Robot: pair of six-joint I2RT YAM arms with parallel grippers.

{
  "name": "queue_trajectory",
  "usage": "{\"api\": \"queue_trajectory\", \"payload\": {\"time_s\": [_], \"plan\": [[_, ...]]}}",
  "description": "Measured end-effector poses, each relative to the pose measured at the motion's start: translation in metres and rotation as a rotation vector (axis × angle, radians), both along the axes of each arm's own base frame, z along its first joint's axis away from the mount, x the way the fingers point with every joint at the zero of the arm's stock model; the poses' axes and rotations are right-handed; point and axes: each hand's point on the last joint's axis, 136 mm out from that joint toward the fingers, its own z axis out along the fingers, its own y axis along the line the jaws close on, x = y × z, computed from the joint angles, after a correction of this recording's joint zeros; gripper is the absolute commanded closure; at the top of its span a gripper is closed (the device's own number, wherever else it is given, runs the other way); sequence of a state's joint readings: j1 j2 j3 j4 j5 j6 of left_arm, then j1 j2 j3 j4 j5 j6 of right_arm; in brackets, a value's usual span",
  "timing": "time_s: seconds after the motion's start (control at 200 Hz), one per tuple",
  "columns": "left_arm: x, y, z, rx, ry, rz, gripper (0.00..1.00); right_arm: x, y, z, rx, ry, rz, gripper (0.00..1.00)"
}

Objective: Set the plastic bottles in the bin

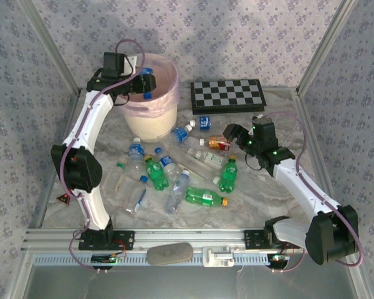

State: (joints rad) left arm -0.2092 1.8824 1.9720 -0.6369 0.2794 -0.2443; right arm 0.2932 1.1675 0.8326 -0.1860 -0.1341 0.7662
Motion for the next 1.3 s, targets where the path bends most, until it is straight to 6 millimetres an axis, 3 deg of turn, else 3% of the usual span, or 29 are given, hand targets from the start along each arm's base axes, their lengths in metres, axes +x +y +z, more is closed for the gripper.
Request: {"api": "queue_trajectory", "payload": {"time_s": [0.115,0.365,0.455,0.57,0.71,0.844,0.994,1.299], "plan": [[0.001,0.000,0.009,-0.004,-0.020,0.004,0.00,0.000,0.000,-0.001,-0.001,0.003,0.000,0.09],[-0.013,0.001,0.039,-0.003,-0.080,0.008,0.00,0.003,0.001,-0.015,-0.012,0.041,0.001,0.09],[-0.032,0.006,0.057,0.006,-0.119,0.014,0.00,0.004,0.002,-0.021,-0.017,0.057,0.004,0.09],[-0.071,0.020,0.075,0.026,-0.162,0.040,0.00,0.006,0.004,-0.028,-0.024,0.076,0.012,0.09],[-0.117,0.050,0.080,0.050,-0.195,0.118,0.00,0.010,0.006,-0.038,-0.038,0.101,0.025,0.09],[-0.156,0.092,0.053,0.086,-0.166,0.255,0.00,0.016,0.010,-0.043,-0.041,0.114,0.038,0.09],[-0.188,0.131,-0.007,0.102,-0.057,0.415,0.00,0.020,0.015,-0.049,-0.033,0.129,0.052,0.09],[-0.235,0.151,-0.134,0.132,0.234,0.549,0.00,0.023,0.020,-0.053,-0.021,0.137,0.068,0.09]]}}
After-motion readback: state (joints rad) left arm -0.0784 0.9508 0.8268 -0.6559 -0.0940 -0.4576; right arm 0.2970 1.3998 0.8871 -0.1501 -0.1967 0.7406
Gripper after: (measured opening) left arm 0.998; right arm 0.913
